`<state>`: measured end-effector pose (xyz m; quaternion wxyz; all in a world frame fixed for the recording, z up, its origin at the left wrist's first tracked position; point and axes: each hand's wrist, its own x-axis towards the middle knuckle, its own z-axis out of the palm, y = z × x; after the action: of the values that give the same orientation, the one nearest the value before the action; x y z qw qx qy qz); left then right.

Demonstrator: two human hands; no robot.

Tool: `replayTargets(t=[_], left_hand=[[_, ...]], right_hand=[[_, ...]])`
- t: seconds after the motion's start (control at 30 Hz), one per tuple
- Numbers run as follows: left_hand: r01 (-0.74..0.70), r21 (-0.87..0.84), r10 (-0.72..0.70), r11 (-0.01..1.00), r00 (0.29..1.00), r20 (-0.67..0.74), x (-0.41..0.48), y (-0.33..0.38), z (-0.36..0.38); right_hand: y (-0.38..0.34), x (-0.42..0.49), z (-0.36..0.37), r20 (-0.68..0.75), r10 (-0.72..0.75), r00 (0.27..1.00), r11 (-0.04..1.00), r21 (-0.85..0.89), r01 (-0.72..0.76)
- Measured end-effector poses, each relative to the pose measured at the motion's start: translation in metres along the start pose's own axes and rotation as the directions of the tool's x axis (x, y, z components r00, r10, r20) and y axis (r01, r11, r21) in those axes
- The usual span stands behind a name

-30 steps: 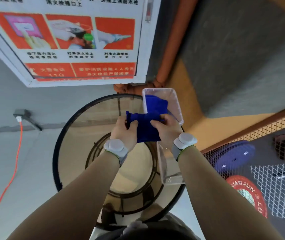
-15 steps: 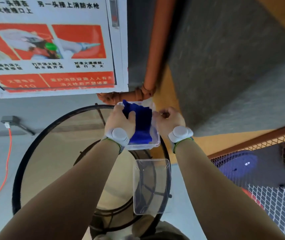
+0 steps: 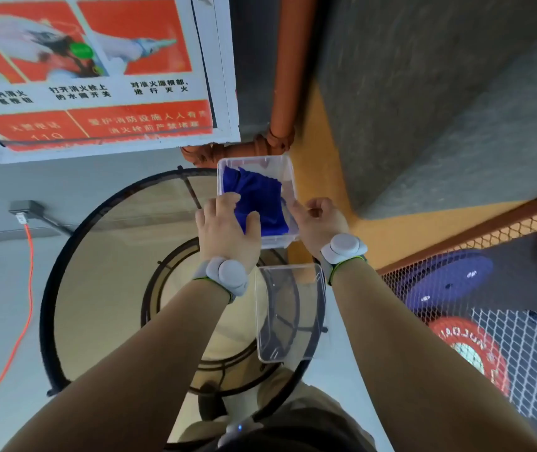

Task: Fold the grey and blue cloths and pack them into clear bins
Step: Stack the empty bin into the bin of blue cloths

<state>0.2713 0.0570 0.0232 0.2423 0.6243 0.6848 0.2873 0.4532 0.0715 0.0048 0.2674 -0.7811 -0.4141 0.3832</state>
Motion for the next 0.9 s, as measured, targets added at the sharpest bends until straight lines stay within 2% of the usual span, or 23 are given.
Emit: replayTargets(t=[0.13, 0.2, 0.3, 0.4, 0.47, 0.6, 0.63, 0.73, 0.8, 0.87, 0.9], left_hand=[[0.010, -0.072, -0.017, 0.997, 0.994, -0.105, -0.041, -0.008, 0.000], [0.054, -0.125, -0.064, 0.991, 0.995, -0.074, -0.059, -0.016, 0.003], [0.180, -0.145, -0.155, 0.973, 0.974, 0.167, -0.085, -0.039, 0.011], [0.319, -0.104, -0.234, 0.942, 0.847, 0.478, -0.108, -0.057, 0.021], [0.363, -0.056, -0.263, 0.930, 0.764, 0.589, -0.121, -0.062, 0.027], [0.425, -0.089, -0.270, 0.901, 0.708, 0.652, -0.131, -0.061, 0.033], [0.487, -0.117, -0.306, 0.866, 0.699, 0.646, -0.128, -0.061, 0.035], [0.698, -0.275, -0.403, 0.661, 0.640, 0.654, -0.132, -0.055, 0.040], [0.765, -0.326, -0.447, 0.555, 0.605, 0.659, -0.131, -0.056, 0.041], [0.755, -0.315, -0.439, 0.575, 0.610, 0.660, -0.135, -0.059, 0.039], [0.725, -0.285, -0.421, 0.627, 0.623, 0.659, -0.137, -0.061, 0.037]], right_hand=[[0.027, -0.037, 0.004, -0.055, 0.061, 0.997, 0.998, -0.017, -0.062], [0.043, -0.051, 0.006, -0.067, 0.119, 0.991, 0.991, -0.055, -0.123], [0.072, -0.080, 0.011, -0.048, 0.219, 0.974, 0.966, -0.126, -0.224], [0.100, -0.105, 0.016, 0.019, 0.314, 0.949, 0.931, -0.199, -0.305], [0.115, -0.122, 0.019, 0.042, 0.360, 0.932, 0.919, -0.188, -0.347], [0.127, -0.141, 0.019, 0.036, 0.404, 0.914, 0.909, -0.122, -0.397], [0.127, -0.141, 0.019, 0.006, 0.400, 0.917, 0.912, -0.102, -0.397], [0.133, -0.154, 0.016, -0.173, 0.363, 0.916, 0.931, 0.039, -0.362], [0.134, -0.154, 0.014, -0.191, 0.357, 0.914, 0.934, 0.089, -0.346], [0.134, -0.163, 0.011, -0.181, 0.362, 0.914, 0.932, 0.090, -0.351], [0.134, -0.168, 0.010, -0.187, 0.361, 0.914, 0.932, 0.094, -0.349]])
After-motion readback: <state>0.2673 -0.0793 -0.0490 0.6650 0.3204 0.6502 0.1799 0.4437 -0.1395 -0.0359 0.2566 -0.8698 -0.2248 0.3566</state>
